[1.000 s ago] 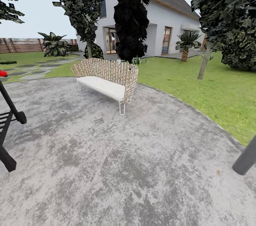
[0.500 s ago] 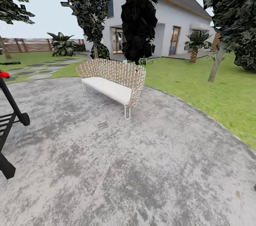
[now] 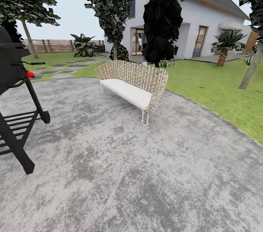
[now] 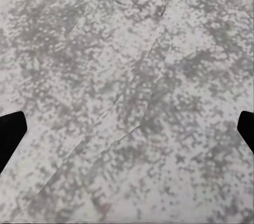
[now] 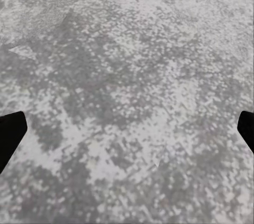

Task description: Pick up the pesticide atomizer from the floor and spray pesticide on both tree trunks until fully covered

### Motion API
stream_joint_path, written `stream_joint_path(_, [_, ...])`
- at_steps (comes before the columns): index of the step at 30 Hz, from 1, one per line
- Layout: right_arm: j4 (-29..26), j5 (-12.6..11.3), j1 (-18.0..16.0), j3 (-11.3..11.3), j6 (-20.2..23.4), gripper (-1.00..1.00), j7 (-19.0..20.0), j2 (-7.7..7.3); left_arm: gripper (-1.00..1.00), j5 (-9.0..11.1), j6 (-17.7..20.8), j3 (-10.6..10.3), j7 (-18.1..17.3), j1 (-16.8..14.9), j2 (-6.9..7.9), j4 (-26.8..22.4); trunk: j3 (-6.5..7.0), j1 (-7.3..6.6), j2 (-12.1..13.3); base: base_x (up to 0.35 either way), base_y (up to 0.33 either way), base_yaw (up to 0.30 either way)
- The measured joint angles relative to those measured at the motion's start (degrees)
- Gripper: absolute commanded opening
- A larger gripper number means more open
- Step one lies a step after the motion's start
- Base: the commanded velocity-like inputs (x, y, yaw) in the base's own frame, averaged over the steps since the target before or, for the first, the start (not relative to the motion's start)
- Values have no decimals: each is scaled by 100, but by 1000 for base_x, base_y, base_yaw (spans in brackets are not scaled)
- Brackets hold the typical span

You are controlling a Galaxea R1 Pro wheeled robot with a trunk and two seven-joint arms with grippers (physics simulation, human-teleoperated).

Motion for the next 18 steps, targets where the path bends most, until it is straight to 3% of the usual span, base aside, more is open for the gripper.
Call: stream_joint_path(18, [0,0,0,0,0,100,0,0,100,0,0,-2,1,-3,-4,-1,0,0,0,0,0,277])
